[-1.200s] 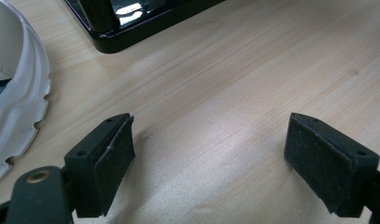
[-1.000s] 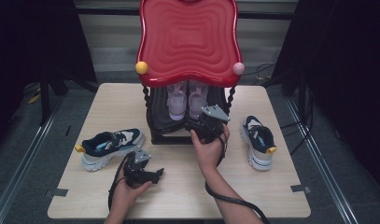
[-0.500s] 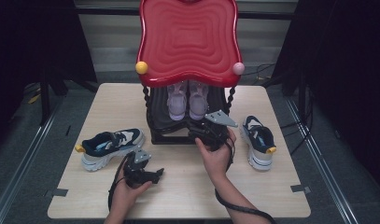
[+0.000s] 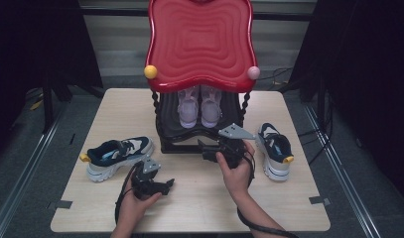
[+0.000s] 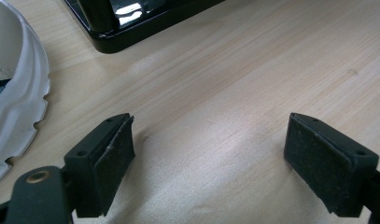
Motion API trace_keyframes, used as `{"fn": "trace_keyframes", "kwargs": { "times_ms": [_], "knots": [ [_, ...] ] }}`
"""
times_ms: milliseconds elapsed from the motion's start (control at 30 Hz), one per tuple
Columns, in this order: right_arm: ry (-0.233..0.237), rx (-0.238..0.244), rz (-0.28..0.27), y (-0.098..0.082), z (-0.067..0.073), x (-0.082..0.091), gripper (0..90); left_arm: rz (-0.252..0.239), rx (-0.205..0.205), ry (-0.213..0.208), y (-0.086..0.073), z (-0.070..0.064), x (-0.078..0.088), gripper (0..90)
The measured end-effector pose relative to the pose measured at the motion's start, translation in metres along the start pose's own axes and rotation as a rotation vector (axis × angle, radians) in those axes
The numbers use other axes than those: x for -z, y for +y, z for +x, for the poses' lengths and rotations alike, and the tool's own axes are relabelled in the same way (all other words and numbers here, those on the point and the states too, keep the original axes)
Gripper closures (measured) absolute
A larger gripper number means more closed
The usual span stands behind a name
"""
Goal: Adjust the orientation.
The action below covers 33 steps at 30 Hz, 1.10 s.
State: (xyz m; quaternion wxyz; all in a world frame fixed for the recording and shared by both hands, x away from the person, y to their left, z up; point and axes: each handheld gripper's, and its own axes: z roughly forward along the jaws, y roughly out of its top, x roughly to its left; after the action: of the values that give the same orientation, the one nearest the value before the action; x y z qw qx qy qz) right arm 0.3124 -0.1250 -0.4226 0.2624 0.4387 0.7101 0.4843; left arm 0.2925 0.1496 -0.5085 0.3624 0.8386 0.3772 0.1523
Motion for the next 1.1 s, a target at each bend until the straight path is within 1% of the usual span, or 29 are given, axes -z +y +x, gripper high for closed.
{"fn": "trace_keyframes", "kwargs": {
  "times_ms": [33,67,233,300,367,400,467,633,733,867,1000,1100],
  "knots": [
    [0.003,-0.002,0.004,-0.001,0.000,0.002,14.1,0.000,0.000,0.000,0.000,0.000,0.000,15.5],
    [0.007,0.011,0.007,-0.002,0.000,0.004,14.1,0.001,0.000,0.002,0.000,0.000,0.000,15.5],
    [0.032,0.016,0.014,-0.008,-0.003,0.009,14.1,0.000,0.000,0.000,0.000,0.000,0.000,15.5],
    [0.043,0.015,0.030,-0.012,-0.005,0.011,14.2,-0.002,-0.001,-0.001,0.000,0.000,0.000,15.5],
    [0.053,0.026,0.049,-0.018,-0.009,0.014,14.2,0.000,0.000,0.000,0.000,0.000,0.000,15.5],
    [0.053,0.026,0.049,-0.018,-0.009,0.014,14.2,0.001,0.000,0.000,0.000,0.000,0.000,15.5],
    [0.061,0.042,0.058,-0.023,-0.010,0.016,14.2,0.000,0.000,0.000,0.000,0.000,0.000,15.5],
    [0.078,0.054,0.078,-0.033,-0.014,0.020,14.2,0.000,-0.001,-0.003,0.000,0.000,0.000,15.5],
    [0.106,0.060,0.088,-0.037,-0.016,0.023,14.3,-0.002,-0.002,-0.004,0.000,0.000,0.000,15.5],
    [0.137,0.063,0.117,-0.045,-0.022,0.028,14.3,-0.003,-0.002,-0.004,0.000,0.000,0.000,15.6],
    [0.151,0.067,0.126,-0.050,-0.025,0.031,14.3,-0.003,-0.002,-0.004,0.000,0.000,0.000,15.5],
    [0.174,0.068,0.139,-0.055,-0.029,0.034,14.3,-0.003,-0.002,-0.003,0.000,0.000,0.000,15.5]
  ]
}}
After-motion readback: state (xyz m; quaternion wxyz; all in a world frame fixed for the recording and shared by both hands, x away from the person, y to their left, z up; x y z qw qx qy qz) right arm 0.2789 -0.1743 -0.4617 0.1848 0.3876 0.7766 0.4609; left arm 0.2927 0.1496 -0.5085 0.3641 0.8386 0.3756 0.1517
